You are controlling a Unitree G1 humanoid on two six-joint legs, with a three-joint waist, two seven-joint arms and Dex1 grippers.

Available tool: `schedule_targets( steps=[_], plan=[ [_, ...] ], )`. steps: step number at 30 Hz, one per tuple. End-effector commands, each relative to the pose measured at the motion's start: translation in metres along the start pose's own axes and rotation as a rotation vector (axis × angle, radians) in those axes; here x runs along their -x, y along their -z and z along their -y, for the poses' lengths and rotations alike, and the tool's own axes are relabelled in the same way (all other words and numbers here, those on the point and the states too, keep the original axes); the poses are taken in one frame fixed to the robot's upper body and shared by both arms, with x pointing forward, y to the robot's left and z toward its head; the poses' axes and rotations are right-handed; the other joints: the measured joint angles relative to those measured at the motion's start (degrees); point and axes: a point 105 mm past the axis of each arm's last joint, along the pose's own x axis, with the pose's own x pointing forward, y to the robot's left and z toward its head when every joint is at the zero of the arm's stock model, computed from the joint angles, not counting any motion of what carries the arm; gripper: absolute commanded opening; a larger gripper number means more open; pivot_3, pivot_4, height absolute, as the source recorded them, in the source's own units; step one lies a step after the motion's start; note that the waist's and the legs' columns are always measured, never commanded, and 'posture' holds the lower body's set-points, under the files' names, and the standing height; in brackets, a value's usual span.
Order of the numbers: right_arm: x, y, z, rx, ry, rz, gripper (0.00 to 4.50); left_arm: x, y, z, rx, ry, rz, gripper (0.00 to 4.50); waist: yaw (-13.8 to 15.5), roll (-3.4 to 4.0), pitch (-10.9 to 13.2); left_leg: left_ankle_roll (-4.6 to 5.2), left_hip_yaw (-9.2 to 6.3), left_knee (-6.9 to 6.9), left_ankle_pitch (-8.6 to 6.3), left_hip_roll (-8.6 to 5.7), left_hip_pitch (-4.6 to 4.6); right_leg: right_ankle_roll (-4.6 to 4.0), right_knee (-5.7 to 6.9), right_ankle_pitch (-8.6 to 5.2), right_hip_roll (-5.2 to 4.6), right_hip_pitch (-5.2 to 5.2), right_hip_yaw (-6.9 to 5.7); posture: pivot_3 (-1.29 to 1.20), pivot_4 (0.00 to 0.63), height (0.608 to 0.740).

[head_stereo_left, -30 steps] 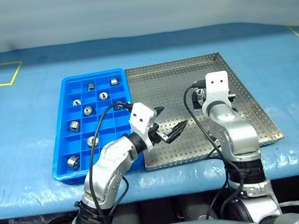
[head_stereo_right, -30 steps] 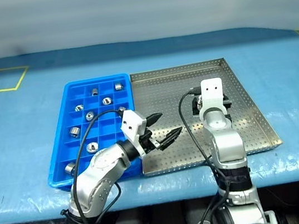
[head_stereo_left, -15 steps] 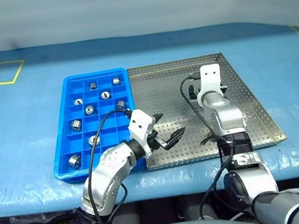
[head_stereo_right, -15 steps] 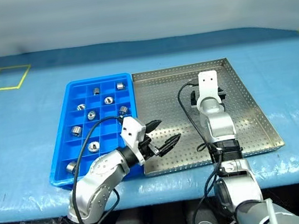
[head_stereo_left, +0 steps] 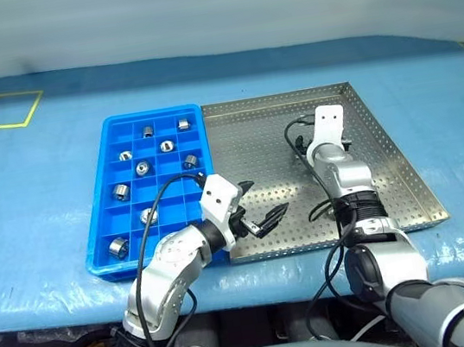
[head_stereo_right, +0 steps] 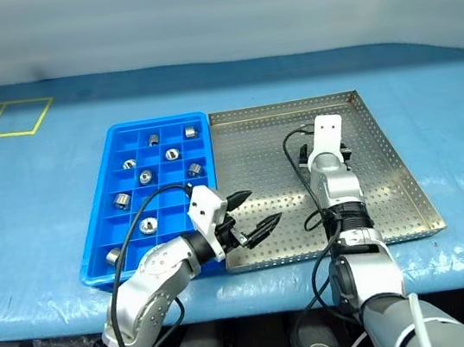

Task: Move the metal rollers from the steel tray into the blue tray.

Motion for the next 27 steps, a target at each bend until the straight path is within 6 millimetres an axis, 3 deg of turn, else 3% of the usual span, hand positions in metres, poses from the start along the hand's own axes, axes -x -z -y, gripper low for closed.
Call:
schedule_targets(
  steps=[1, 10, 15, 22, 27],
  plan=[
    [0.0, -0.016, 0.0, -0.036, 0.002, 0.04, 4.5, 0.002, -0.015, 0.008, -0.025, 0.026, 0.051, 4.46, 0.0, 0.0, 0.0, 0.0, 0.0, 0.0, 0.0, 0.0, 0.0, 0.0, 0.0, 0.0, 0.0, 0.0, 0.0, 0.25, 0.15, 0.74],
    [0.008, -0.016, -0.011, -0.021, -0.04, 0.03, 1.71, 0.003, -0.013, 0.008, -0.029, 0.024, 0.044, 4.5, 0.3, 0.05, 0.0, 0.0, -0.03, -0.02, 0.0, 0.0, -0.01, 0.0, -0.01, 0.0, 0.0, -0.01, 0.0, 0.25, 0.15, 0.74],
    [0.031, -0.028, -0.034, 0.096, -0.117, 0.056, 1.72, 0.008, -0.014, 0.005, -0.034, -0.002, 0.046, 4.5, 0.3, 0.12, 0.1, 0.0, -0.08, -0.1, 0.0, 0.01, -0.02, -0.03, 0.0, -0.02, 0.0, -0.05, -0.01, 0.27, 0.15, 0.74],
    [0.08, -0.066, -0.093, 0.207, -0.391, 0.209, 1.72, 0.021, -0.02, -0.014, -0.081, -0.151, 0.094, 4.5, 0.7, 0.22, 0.1, 0.0, -0.11, -0.1, 0.0, 0.02, -0.02, 0.02, 0.0, -0.06, 0.01, -0.07, -0.05, 0.33, 0.15, 0.74],
    [0.108, -0.08, -0.13, 0.223, -0.569, 0.293, 1.72, 0.036, -0.024, -0.027, -0.141, -0.265, 0.139, 4.5, 2.2, 0.22, 0.1, 0.0, -0.12, -0.11, 0.0, 0.04, -0.02, 0.0, -0.02, -0.07, 0.01, -0.08, -0.08, 0.37, 0.15, 0.74]
  ],
)
